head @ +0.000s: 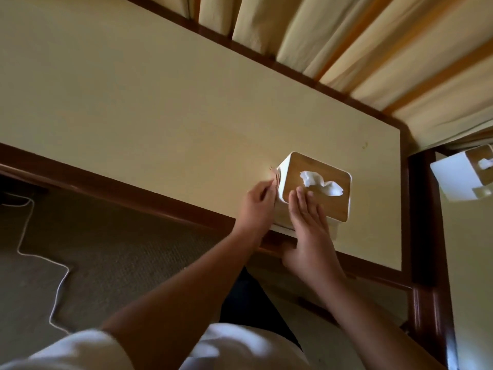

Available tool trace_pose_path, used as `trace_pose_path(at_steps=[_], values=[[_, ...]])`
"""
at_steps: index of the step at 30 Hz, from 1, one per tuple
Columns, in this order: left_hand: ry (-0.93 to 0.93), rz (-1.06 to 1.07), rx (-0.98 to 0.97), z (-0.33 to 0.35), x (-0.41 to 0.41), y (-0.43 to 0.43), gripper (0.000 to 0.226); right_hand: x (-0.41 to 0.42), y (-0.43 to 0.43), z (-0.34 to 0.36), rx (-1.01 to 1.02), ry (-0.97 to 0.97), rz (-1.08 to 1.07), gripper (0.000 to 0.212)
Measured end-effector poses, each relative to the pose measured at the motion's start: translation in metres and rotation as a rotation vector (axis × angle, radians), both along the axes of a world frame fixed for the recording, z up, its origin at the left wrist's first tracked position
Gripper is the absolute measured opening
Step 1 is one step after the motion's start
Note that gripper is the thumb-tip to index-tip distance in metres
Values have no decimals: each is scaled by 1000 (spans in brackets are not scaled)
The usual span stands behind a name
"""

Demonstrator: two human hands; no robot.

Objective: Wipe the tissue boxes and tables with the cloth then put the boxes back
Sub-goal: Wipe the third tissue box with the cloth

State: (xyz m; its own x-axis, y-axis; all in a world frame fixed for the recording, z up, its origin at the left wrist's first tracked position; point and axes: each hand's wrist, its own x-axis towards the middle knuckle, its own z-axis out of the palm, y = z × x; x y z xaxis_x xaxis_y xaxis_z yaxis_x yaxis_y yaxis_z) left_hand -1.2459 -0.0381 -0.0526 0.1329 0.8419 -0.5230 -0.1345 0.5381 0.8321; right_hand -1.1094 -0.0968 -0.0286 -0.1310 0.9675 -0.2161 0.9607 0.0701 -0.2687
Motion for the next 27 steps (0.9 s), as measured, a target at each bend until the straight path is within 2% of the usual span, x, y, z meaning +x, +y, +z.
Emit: trace_pose_path(at_steps=[2,5,7,9,12,17,22,27], values=[[33,-21,-8,5,-14,-32,22,-2,-1,-1,23,22,-9,105],[-138,58,-126,7,-35,-52,23,-4,-2,-5,88,36,-34,95],[-231,166,-222,7,-46,-47,24,-7,-3,-8,197,37,-73,82],[-297,238,-234,6,-53,-42,22,-13,-4,-12,324,42,-135,64],[-259,290,-200,1,-59,-35,19,-25,-2,-16,500,70,-264,39],[-292,344,-221,-3,-63,-38,25,-34,0,-10,602,34,-314,37],[-260,361,-173,-6,-69,-45,27,-30,-13,-11,591,30,-215,24],[-214,402,-110,-7,-76,-50,27,-8,-33,-14,467,24,-26,40]])
